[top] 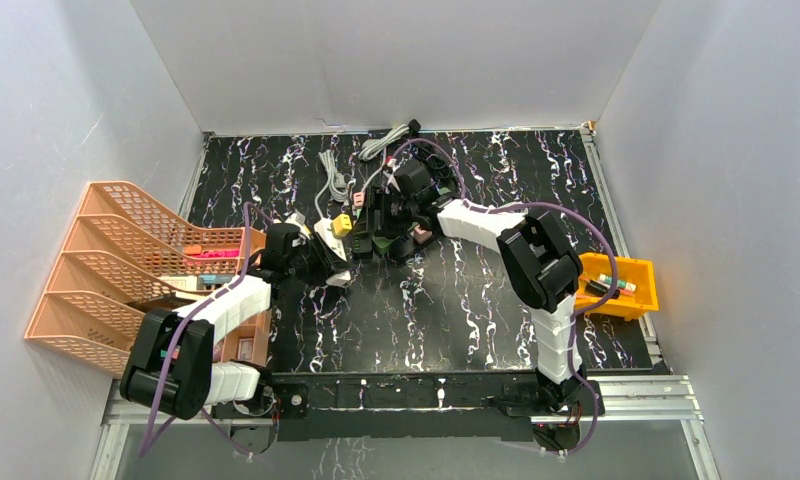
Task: Pull the plug off the socket
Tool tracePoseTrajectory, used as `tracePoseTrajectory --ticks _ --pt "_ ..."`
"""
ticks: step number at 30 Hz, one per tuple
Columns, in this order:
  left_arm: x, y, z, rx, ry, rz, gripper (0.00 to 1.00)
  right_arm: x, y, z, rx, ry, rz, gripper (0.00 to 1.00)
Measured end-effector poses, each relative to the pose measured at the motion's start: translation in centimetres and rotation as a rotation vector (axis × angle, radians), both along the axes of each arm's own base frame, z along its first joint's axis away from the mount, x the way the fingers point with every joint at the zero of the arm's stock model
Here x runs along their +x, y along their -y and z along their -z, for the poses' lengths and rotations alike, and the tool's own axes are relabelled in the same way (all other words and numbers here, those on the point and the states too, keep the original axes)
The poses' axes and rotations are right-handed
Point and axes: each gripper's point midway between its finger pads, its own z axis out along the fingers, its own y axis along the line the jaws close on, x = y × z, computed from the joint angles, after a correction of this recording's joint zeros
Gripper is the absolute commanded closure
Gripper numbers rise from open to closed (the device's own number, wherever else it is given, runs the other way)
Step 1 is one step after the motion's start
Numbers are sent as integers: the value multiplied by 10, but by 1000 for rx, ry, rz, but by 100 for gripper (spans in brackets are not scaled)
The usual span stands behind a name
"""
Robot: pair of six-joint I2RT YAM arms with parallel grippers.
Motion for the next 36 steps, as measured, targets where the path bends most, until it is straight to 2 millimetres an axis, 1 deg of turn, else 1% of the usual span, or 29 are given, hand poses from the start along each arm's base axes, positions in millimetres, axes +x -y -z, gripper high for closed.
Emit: tracePoseTrajectory --ticks 4,7,13,16,20,24,28,31,33,34,35,36 --pt "0 0 0 1 -1 1 100 -6 1 3 43 -14 25 20" --pt "0 0 0 1 0 1 100 -14 4 -2 83 -14 42 21" --pt "0 0 0 5 3 5 100 -18 -3 -39 208 62 54 21" --pt "0 0 0 6 4 8 100 -16 -11 -51 247 90 47 21" --pt "0 0 0 7 6 9 100 -18 -24 -53 261 93 29 21" --pt "0 0 -1 6 10 10 100 -16 -39 -47 263 86 10 22" --pt "-1 1 -2 2 13 17 100 -16 -49 -36 257 68 -2 32" --pt "0 0 -2 5 15 12 100 -13 -56 -33 257 61 -8 43" --pt "1 -1 -2 6 18 6 100 -11 -58 -30 251 48 -4 58" --pt "1 -2 -2 10 21 2 100 -9 -58 -29 247 44 2 68" --pt "2 -2 -2 10 23 0 100 -8 -58 -27 242 44 3 79" --pt "3 -3 -2 13 28 -5 100 -6 -57 -26 232 36 11 100"
